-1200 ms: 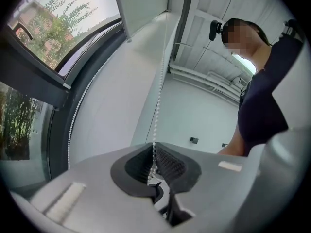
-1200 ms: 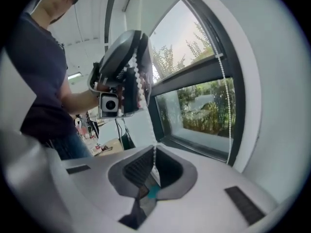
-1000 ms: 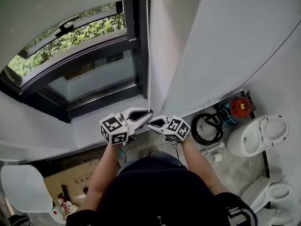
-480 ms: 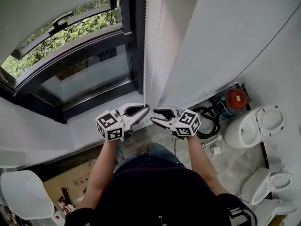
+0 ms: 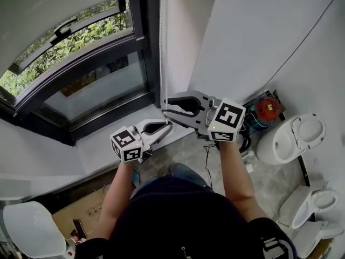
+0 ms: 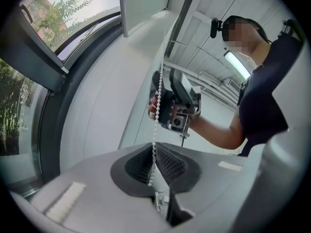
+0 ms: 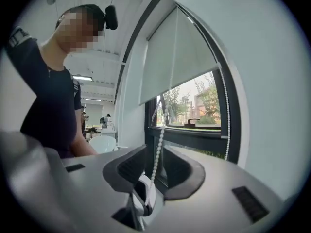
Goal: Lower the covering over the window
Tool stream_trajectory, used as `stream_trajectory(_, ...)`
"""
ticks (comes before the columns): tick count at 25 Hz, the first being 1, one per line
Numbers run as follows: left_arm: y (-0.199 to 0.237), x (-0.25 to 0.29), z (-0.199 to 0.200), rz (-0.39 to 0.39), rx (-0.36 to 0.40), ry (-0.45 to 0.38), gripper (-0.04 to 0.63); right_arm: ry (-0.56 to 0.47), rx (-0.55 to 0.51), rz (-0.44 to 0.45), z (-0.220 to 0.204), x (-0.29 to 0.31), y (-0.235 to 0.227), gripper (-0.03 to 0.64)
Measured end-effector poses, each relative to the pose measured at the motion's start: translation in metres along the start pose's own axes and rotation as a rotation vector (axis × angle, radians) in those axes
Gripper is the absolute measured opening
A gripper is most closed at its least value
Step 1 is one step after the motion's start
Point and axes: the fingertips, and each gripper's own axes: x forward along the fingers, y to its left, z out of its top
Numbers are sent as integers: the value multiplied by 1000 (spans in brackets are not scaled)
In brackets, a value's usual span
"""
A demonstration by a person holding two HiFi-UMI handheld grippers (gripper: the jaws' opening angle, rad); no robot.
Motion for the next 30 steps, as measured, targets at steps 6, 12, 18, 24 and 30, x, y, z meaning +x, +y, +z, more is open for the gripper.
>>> stream_trajectory(6,-6,2,0,6,0,-5,23,22,-66,-26,22,8,-2,51)
stream_trajectory(12,-4,-3,-7,27,-4,16,23,-1,69,-21,15,8,-4,23)
stream_trajectory(18,-6,-8,-44,37,-78,46,23,4,147,-21,-23,9,0,23)
stream_trajectory(24,8,-8,-61,55,-52,142,23,70,131,-58,-43,16,-4,23)
stream_trajectory(30,5,-6,-80,59,-110,144,23,77,167,-63,-61,15,-1,23)
